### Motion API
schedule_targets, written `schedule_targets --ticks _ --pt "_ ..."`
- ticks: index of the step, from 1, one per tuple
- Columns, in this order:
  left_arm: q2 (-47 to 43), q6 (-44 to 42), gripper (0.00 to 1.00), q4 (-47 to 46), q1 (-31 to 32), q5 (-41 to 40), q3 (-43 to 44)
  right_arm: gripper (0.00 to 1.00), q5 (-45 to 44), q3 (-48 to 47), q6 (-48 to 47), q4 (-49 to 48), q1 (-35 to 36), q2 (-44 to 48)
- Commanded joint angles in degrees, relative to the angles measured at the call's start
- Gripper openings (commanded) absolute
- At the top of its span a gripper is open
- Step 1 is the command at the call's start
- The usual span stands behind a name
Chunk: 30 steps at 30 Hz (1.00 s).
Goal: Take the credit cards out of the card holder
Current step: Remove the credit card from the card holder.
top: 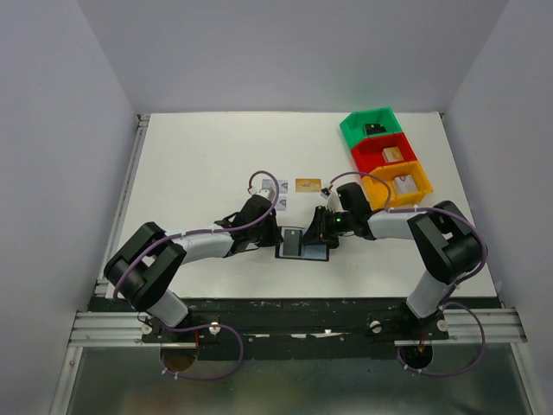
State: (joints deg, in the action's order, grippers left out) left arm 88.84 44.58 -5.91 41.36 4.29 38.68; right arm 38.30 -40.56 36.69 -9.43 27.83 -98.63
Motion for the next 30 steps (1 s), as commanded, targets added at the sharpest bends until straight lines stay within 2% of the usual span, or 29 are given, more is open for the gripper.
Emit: schedule_targets --ticks 1,8,12,21,24,30 --pt "0.5 0.6 0.10 -0.9 -0.1 -0.2 -0.9 0.29 0.7 0.0 0.4 -1.3 0.5 -1.8" --pt "0.4 0.8 0.10 -1.5 -0.1 0.2 -1.1 0.28 1.7 -0.1 0.9 -2.4 0.5 -3.2" --pt "0.0 0.8 0.10 -1.5 0.0 0.2 -1.3 0.23 1.5 0.0 0.7 -2.3 0.4 -3.6" --pt "-2.4 0.8 0.10 -0.9 0.0 -0.4 -2.0 0.10 0.9 0.2 0.4 -2.2 0.5 -4.2" --pt "-3.7 0.6 0.11 -0.5 -0.1 -1.0 -2.2 0.01 0.7 0.5 0.3 -2.0 0.5 -4.0" --pt "-4.7 0.5 0.11 0.3 -0.1 -2.1 -2.6 0.00 0.5 0.6 0.1 -1.3 0.5 -3.2"
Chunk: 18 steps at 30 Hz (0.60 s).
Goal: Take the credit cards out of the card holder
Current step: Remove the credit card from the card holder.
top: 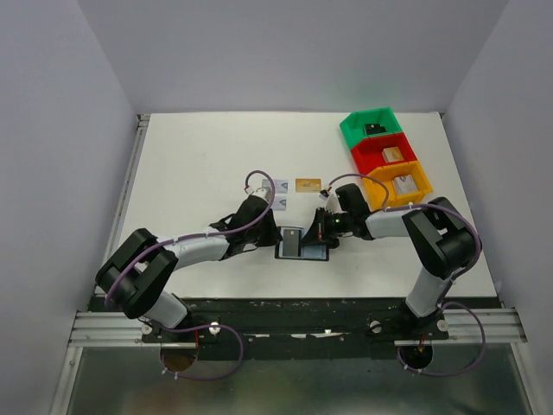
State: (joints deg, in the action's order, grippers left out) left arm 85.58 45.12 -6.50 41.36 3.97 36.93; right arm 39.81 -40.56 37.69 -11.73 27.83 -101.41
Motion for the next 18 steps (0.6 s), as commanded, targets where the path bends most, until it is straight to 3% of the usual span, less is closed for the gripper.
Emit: schedule_targets --ticks 1,8,15,18 --pt "-1.3 -0.1 0.11 1.1 -0.1 -1.9 -0.7 0.00 -1.1 0.6 -1.0 1.0 0.4 -0.2" --pt "2.0 0.1 0.10 2.3 -0.1 -2.0 0.3 0.01 -0.7 0.6 -0.7 1.4 0.5 0.5" --pt "3.2 -0.1 0.08 2.4 0.0 -1.8 0.6 0.17 0.1 -0.1 0.3 0.8 0.5 0.1" --pt "3.5 0.1 0.06 2.2 0.0 -1.4 0.6 0.19 0.6 -0.4 0.9 0.2 0.5 -0.2"
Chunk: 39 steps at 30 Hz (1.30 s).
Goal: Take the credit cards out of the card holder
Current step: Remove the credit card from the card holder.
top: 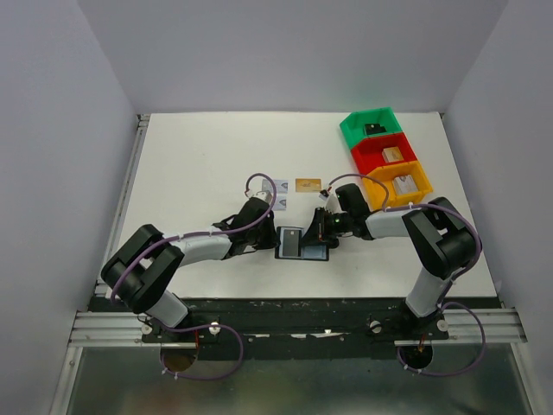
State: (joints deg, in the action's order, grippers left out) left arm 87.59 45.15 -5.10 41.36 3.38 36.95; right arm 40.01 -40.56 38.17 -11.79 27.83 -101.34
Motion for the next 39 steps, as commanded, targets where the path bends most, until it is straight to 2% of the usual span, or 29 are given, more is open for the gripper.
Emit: schedule_targets --ticks 1,17,23,32,39 --pt "1.6 0.1 0.06 0.8 -0.1 -0.7 0.5 0.20 0.7 -0.3 0.5 -0.1 0.5 -0.3" --pt "2.7 0.3 0.04 -0.1 0.6 0.1 0.6 0.22 4.2 -0.7 3.0 -4.2 1.0 -2.2" --pt "2.7 0.3 0.02 -0.1 0.6 0.0 0.4 0.32 4.0 -0.6 3.3 -3.9 0.9 -3.0" --pt "2.7 0.5 0.01 0.0 0.6 0.0 -0.1 0.34 1.7 0.1 3.5 -3.5 1.0 -4.2" --pt "2.9 0.3 0.00 -0.3 0.7 0.5 -0.1 0.33 5.8 1.3 7.8 -12.8 1.0 -5.8"
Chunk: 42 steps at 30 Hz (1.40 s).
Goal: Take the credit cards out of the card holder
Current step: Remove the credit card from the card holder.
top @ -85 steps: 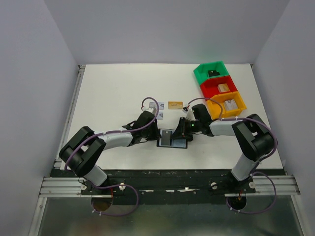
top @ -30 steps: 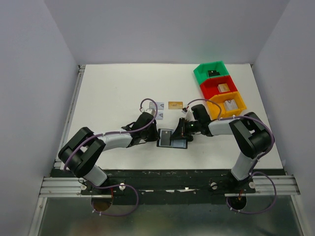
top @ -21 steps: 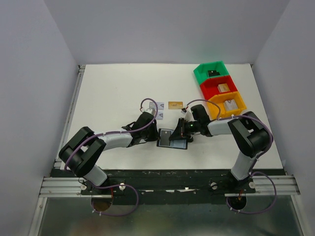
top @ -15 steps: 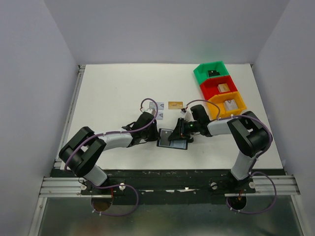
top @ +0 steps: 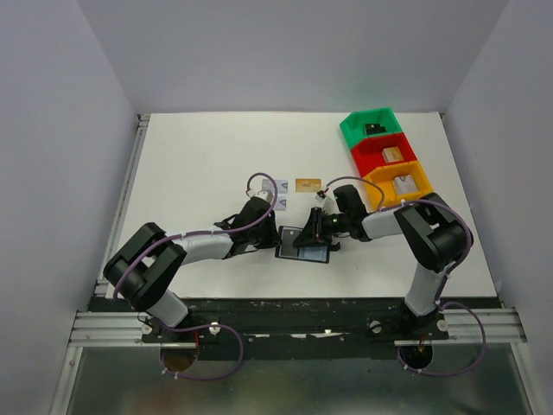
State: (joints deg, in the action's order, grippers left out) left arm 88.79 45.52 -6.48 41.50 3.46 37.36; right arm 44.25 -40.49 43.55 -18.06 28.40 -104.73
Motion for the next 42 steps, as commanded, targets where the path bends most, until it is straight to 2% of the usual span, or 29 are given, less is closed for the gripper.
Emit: schedule_targets --ticks 1,11,24,42 --pt "1.7 0.0 0.00 0.9 0.6 0.5 -0.6 0.33 1.9 1.5 2.9 -7.7 0.4 -2.4" --pt "2.3 -0.1 0.00 -0.1 0.8 1.5 -0.5 0.33 5.4 1.1 5.8 -13.3 1.0 -4.3" --pt "2.9 0.9 0.00 1.6 0.8 0.0 -0.9 0.30 2.5 0.7 1.1 -2.9 1.1 2.2" --pt "2.9 2.9 0.00 1.5 -0.2 -0.9 -2.5 0.26 1.3 1.6 0.0 0.0 1.1 5.6"
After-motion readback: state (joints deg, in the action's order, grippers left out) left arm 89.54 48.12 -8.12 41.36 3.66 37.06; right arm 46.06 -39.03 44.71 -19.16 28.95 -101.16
